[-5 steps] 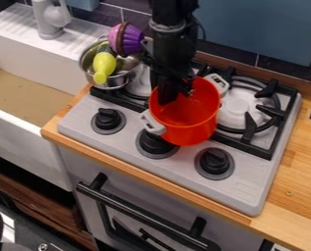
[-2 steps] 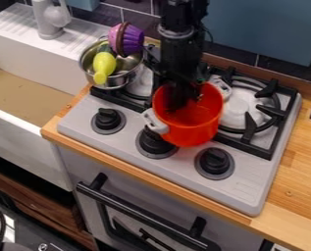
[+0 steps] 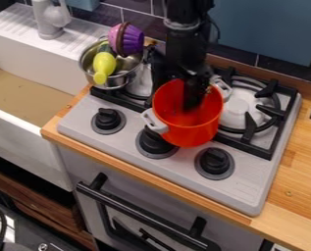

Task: Move the pot from the burner

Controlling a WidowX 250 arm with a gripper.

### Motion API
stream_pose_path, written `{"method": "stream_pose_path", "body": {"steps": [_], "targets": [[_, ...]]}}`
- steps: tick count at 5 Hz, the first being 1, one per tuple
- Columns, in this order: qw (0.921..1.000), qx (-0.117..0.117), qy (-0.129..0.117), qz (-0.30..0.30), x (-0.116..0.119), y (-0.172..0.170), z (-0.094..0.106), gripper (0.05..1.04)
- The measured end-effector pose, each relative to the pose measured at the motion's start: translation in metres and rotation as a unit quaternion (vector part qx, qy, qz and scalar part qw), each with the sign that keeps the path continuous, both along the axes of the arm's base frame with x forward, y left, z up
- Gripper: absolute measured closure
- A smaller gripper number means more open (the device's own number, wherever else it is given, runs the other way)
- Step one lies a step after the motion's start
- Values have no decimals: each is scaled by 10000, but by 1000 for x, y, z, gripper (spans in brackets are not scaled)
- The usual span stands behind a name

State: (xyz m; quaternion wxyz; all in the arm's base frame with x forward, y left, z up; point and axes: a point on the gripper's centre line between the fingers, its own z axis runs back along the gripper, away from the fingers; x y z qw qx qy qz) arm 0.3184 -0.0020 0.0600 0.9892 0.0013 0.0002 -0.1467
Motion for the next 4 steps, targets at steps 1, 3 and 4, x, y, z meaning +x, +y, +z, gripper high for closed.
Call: {"method": "stream_pose_path", "body": {"steps": [1,3,4], "targets": [[9998,-89,-22,169,7,-3,11,83],[9979,-331,-147,532,20,7,32,83],[9956,-472,-139,793,24,9,41,83]]}}
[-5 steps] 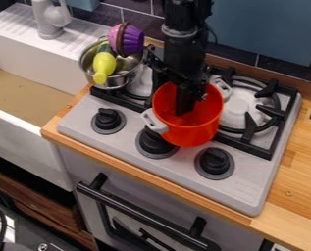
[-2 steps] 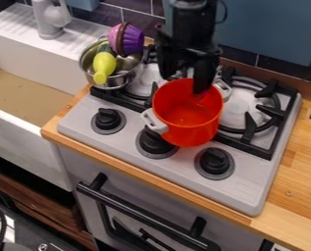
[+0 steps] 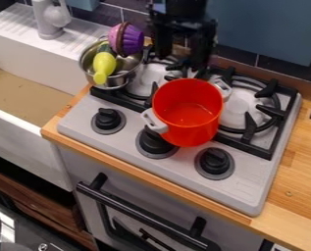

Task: Move the pot from the burner

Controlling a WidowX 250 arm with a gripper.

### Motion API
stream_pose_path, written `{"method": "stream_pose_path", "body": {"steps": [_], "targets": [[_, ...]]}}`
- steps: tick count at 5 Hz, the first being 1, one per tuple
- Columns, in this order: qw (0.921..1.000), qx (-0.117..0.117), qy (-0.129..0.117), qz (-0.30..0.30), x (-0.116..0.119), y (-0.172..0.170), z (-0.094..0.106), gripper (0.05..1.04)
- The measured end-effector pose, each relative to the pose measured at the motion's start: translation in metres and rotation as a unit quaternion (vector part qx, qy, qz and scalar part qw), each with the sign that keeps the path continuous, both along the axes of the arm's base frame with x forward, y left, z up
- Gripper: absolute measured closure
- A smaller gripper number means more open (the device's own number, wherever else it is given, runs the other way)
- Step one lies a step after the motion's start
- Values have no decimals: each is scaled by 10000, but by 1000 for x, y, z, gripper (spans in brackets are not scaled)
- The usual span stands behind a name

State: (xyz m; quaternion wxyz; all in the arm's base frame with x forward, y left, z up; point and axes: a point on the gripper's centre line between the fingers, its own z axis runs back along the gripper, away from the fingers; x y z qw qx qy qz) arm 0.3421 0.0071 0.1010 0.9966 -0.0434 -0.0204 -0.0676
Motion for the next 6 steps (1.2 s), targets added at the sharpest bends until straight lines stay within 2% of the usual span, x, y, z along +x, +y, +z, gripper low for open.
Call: {"method": "stream_pose_path", "body": {"steps": [3,6], "targets": [[9943,-73,-263,1032,11,11,5,83],[9939,-211,-142,1071,15,15,33,83]]}}
